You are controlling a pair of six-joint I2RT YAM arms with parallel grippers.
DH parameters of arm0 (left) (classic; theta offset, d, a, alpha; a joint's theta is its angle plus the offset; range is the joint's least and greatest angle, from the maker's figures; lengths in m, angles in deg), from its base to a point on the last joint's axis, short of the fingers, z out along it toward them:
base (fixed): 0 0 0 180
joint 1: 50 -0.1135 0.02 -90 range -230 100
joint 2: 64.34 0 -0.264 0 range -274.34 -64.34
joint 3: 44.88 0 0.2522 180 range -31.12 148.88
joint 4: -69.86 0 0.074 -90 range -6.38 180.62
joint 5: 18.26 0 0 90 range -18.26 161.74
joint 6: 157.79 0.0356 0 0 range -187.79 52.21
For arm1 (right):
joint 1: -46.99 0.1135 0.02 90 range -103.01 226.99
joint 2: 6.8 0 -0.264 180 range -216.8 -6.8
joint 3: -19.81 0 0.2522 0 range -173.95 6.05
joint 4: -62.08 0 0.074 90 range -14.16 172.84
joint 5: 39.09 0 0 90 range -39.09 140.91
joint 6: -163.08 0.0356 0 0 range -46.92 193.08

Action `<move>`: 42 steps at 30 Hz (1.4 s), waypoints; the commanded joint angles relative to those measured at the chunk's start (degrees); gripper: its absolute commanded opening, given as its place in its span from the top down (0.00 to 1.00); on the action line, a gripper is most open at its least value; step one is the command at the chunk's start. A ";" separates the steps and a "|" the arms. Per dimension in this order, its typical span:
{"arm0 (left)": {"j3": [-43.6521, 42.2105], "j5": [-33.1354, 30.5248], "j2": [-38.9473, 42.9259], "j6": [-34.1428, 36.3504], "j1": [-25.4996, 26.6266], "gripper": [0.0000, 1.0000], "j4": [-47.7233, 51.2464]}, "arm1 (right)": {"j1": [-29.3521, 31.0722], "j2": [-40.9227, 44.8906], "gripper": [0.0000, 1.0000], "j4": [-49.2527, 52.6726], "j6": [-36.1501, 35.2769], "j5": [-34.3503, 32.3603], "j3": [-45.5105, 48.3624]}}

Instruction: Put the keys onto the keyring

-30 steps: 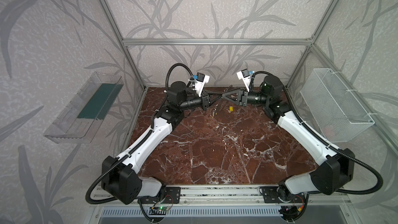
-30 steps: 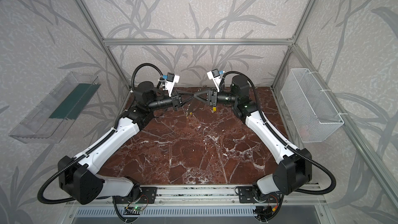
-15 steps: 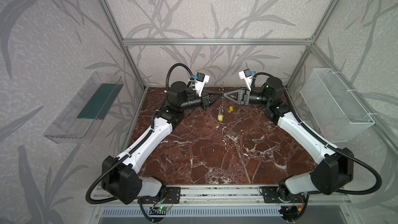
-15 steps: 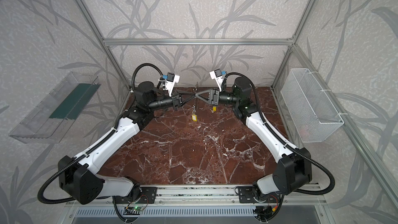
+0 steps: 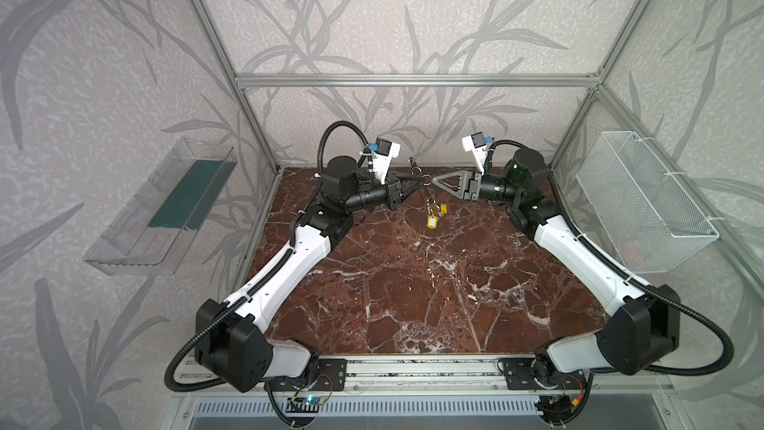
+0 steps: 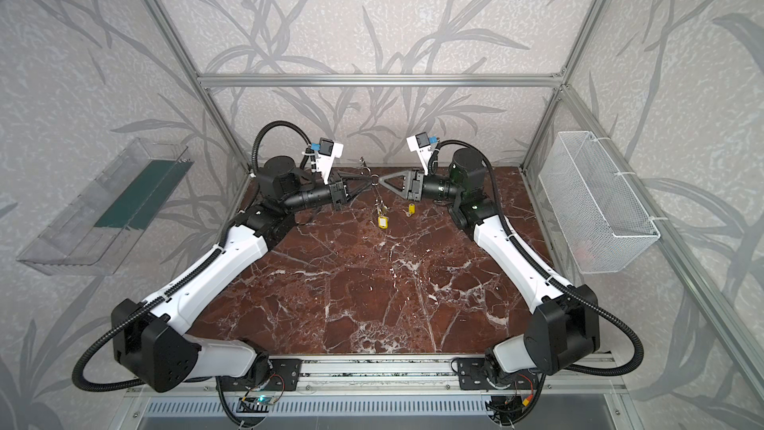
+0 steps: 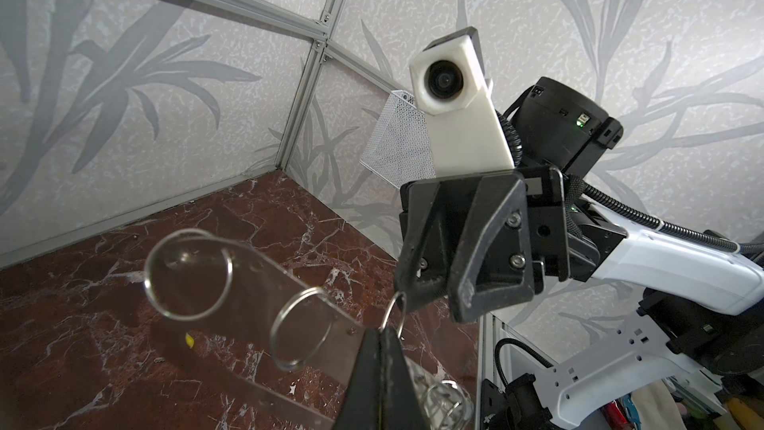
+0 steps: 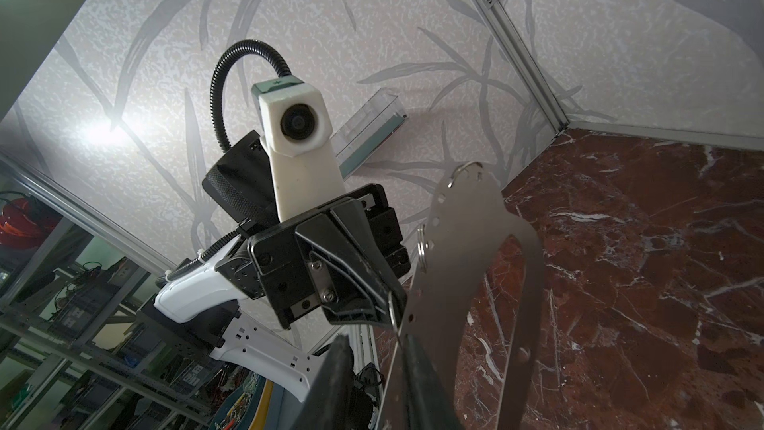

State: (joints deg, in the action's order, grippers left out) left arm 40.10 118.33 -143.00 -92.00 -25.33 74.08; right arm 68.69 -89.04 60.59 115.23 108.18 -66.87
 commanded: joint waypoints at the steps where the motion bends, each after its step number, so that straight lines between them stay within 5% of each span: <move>1: 1.64 0.43 -0.42 -0.40 -0.16 1.00 -2.15 | 0.14 2.90 0.80 6.97 -6.69 -3.10 -2.08; 27: 1.90 1.49 -0.89 -1.37 -0.15 1.00 -3.03 | 2.72 2.43 0.78 16.09 -15.33 -14.47 -5.74; 42: 2.26 2.04 -1.49 -2.29 -0.13 1.00 -3.89 | 3.07 1.56 0.78 16.33 -14.81 -13.86 -6.61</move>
State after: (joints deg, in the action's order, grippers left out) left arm 40.10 118.86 -144.53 -93.53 -25.31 73.32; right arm 71.35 -88.14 77.18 100.67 94.37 -71.88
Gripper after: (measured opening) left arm 0.049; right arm 0.224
